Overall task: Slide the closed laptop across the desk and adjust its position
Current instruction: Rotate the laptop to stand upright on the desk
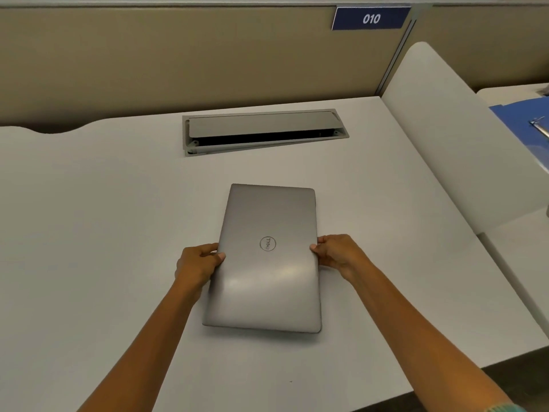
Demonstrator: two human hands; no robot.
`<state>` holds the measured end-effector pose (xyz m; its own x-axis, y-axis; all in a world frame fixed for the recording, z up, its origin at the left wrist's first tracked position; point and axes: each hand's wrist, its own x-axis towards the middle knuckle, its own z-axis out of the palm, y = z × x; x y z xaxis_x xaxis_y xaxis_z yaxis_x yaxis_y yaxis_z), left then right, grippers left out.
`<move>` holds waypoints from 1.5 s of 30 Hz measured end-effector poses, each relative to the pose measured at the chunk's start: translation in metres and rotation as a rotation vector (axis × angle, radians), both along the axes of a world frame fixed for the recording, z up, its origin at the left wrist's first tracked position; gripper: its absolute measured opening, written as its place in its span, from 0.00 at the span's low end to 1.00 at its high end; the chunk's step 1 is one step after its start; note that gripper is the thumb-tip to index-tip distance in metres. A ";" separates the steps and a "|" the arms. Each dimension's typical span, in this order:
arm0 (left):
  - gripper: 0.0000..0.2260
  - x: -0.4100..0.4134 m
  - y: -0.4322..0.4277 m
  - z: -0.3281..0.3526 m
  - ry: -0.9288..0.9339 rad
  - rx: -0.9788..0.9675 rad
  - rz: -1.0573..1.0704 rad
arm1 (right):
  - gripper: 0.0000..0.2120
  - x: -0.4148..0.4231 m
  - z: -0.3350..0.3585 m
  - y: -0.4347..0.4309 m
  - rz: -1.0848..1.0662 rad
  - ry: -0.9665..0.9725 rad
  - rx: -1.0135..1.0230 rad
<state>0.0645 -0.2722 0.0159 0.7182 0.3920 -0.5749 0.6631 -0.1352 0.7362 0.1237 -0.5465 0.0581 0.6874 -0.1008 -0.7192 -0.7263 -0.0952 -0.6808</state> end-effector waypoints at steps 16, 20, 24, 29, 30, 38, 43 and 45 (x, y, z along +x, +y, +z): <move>0.19 -0.011 -0.010 -0.005 0.001 -0.063 0.102 | 0.16 0.032 -0.012 0.003 0.200 -0.002 -0.162; 0.19 -0.011 -0.009 -0.005 0.004 -0.029 0.073 | 0.16 0.031 -0.020 0.001 0.154 -0.047 -0.193; 0.21 -0.009 -0.003 -0.001 0.021 0.046 -0.044 | 0.15 0.029 -0.019 -0.001 0.135 -0.074 -0.212; 0.28 0.016 0.001 0.016 -0.054 0.332 -0.212 | 0.14 -0.002 -0.003 -0.002 0.059 -0.198 -0.295; 0.28 0.024 0.001 0.020 -0.093 0.367 -0.209 | 0.13 -0.017 0.000 -0.002 0.010 -0.252 -0.319; 0.23 0.102 -0.010 0.039 -0.301 0.551 -0.466 | 0.07 -0.155 0.001 0.042 -0.439 0.248 0.408; 0.24 0.147 -0.031 0.036 -0.298 0.655 -0.767 | 0.07 -0.174 -0.003 0.066 -0.541 0.464 0.512; 0.25 0.159 -0.039 0.030 -0.255 0.662 -0.847 | 0.07 -0.170 -0.003 0.072 -0.557 0.455 0.506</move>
